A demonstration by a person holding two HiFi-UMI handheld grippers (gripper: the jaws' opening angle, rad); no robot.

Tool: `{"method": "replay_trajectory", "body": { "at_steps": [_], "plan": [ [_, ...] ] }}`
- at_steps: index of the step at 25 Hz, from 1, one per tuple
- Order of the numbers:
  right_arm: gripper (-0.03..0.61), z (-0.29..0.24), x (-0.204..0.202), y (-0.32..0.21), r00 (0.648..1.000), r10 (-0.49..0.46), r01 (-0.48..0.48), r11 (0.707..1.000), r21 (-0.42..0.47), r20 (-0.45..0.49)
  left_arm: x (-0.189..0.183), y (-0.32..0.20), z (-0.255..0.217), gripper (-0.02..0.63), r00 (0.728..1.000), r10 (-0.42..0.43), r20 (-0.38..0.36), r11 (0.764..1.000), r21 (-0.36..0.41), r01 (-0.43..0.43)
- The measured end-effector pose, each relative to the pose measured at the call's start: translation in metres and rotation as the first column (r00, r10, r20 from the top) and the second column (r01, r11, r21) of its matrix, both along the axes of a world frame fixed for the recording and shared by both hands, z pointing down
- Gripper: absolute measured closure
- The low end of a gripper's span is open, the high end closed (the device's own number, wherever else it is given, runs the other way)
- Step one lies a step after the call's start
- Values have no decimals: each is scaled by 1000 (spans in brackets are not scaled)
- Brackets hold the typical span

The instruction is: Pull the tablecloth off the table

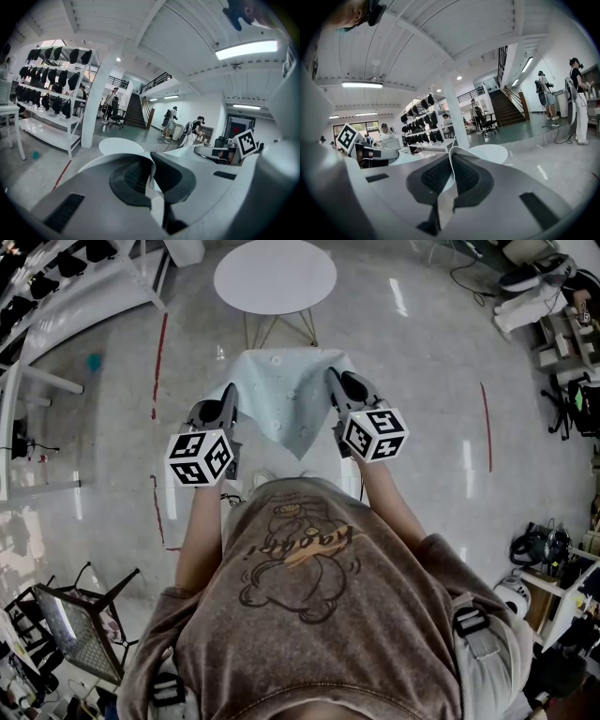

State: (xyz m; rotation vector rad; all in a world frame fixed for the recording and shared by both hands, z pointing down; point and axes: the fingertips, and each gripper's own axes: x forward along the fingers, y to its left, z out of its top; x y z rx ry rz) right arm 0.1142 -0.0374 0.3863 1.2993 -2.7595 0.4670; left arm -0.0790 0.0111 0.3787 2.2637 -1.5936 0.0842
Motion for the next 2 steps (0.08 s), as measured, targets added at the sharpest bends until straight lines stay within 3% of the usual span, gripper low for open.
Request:
{"method": "replay_trajectory", "body": {
  "at_steps": [2],
  "plan": [
    [563,0,-1,-2,1000,-1,1,1000,4,-5,0,-1,0,594,1000,0,4,1000,-1,0]
  ]
}}
